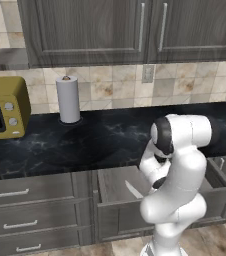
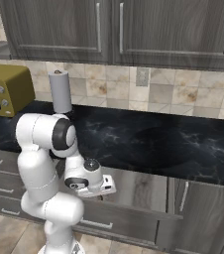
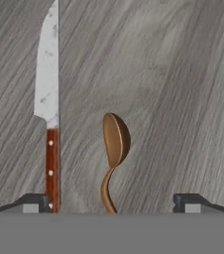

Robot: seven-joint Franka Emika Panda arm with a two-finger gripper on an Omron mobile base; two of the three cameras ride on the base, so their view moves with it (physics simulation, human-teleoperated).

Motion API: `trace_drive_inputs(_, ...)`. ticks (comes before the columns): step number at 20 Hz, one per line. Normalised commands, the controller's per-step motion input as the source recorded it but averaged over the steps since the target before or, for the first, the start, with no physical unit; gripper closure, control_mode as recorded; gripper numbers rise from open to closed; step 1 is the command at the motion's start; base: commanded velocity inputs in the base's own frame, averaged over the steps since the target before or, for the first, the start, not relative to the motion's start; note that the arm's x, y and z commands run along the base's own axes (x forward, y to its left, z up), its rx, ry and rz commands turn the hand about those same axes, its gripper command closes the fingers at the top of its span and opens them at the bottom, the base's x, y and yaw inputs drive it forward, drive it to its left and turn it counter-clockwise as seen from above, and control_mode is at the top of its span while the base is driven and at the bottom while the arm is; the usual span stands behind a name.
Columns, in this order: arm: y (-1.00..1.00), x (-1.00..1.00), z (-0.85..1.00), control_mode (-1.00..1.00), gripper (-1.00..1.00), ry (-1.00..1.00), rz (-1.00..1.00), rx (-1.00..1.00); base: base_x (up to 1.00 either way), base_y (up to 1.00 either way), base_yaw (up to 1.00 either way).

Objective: Pick up the metallic utensils from the counter and place them in the open drawer. Make sure not to pick up any wooden utensils.

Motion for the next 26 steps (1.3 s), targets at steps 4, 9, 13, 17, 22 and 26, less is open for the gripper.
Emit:
trace_drive_inputs(4,-0.11,0.42,0.55,-1.00,-1.00,0.09,-0.03,0.05,0.00,0.00,0.00)
trace_drive_inputs(9,-0.16,0.38,0.35,-1.00,-1.00,0.20,-0.02,0.01,0.00,0.00,0.00)
trace_drive_inputs(13,-0.19,0.08,0.19,-1.00,-1.00,0.19,0.00,0.00,0.00,0.00,0.00)
trace_drive_inputs(17,-0.25,0.27,0.59,-1.00,-1.00,0.15,-0.02,0.04,0.00,0.00,0.00)
trace_drive_inputs(22,-0.29,0.41,0.77,-1.00,-1.00,0.15,-0.08,0.13,0.00,0.00,0.00)
trace_drive_inputs(26,-0.47,0.07,0.48,-1.00,-1.00,0.17,-0.06,0.17,0.00,0.00,0.00)
